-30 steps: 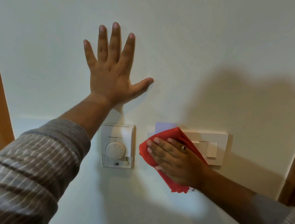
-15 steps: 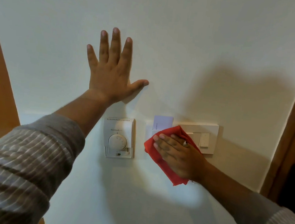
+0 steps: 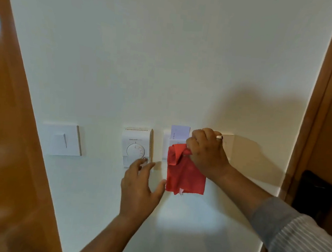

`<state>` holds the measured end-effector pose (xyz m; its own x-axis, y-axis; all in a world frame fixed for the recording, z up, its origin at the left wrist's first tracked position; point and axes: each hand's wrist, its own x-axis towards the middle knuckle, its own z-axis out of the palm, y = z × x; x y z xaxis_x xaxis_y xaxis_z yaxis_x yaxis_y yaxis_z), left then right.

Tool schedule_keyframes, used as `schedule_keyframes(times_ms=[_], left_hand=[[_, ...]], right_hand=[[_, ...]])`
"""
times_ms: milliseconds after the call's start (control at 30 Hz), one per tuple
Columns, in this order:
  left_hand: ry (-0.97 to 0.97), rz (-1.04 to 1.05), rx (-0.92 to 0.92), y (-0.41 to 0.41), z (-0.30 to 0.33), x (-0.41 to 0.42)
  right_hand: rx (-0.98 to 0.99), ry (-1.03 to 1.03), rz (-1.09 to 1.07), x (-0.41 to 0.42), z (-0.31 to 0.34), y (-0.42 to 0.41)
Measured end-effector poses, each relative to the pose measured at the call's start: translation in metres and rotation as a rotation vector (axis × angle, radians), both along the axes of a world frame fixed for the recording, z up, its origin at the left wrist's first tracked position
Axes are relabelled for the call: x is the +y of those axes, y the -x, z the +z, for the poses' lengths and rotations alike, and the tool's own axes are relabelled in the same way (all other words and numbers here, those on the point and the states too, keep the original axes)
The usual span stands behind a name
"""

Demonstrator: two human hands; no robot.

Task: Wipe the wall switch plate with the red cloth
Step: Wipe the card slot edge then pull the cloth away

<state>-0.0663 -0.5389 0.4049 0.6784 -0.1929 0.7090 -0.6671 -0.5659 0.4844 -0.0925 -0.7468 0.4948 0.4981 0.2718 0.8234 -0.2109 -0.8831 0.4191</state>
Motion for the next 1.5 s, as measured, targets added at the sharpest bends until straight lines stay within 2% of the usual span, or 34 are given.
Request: schedule_keyframes(times_ms=[67,133,233,300,367,433,500,567,667,767,867,967,1100,1233,1300,1433,1500], left_hand=[[0.044,-0.061,0.027,0.005,0.014,-0.008],[0.096,-0.239,0.143,0.007,0.030,-0.012],[0.246,-0.567,0.470,0.003,0.053,-0.011],[0.389,-0.665,0.662,0.001,0.066,-0.003],[0.499,-0.707,0.759,0.002,0.073,0.004],[0.584,-0.721,0.793,0.005,0.077,0.008],[0.633,-0.719,0.783,0.008,0.078,0.009],[0.643,-0.700,0.780,0.010,0.078,0.012],[0.652,-0.633,0.791,0.006,0.067,0.026],[0.649,-0.585,0.851,0.001,0.048,0.056],[0.638,-0.451,0.879,-0.004,0.015,0.099],[0.711,-0.338,0.875,-0.013,-0.020,0.147],[0.746,-0.354,0.939,-0.022,-0.048,0.207],[0.744,-0.356,1.032,-0.038,-0.087,0.290],[0.713,-0.273,1.069,-0.042,-0.116,0.334],[0.569,-0.076,1.172,-0.048,-0.189,0.417],[0.495,-0.006,1.211,-0.046,-0.231,0.452]], right_hand=[[0.078,-0.113,0.129,0.005,0.008,0.009],[0.243,-0.293,0.282,0.011,0.022,0.021],[0.492,-0.498,0.437,0.023,0.047,0.034],[0.526,-0.640,0.509,0.030,0.058,0.038],[0.413,-0.886,0.568,0.034,0.059,0.040],[0.313,-1.332,0.642,0.038,0.046,0.045],[0.500,-1.738,0.781,0.045,0.018,0.049],[0.643,-1.927,0.913,0.055,-0.013,0.049],[0.502,-2.134,1.105,0.073,-0.044,0.041],[0.460,-2.177,1.107,0.093,-0.065,0.032],[0.467,-2.190,1.034,0.130,-0.092,0.021],[0.482,-2.201,0.934,0.192,-0.119,0.011],[0.431,-2.244,0.869,0.258,-0.144,-0.003],[0.473,-2.243,0.774,0.336,-0.182,-0.016],[0.549,-2.265,0.730,0.378,-0.214,-0.019],[1.007,-2.068,0.522,0.464,-0.299,-0.028],[1.093,-2.089,0.448,0.499,-0.343,-0.026]])
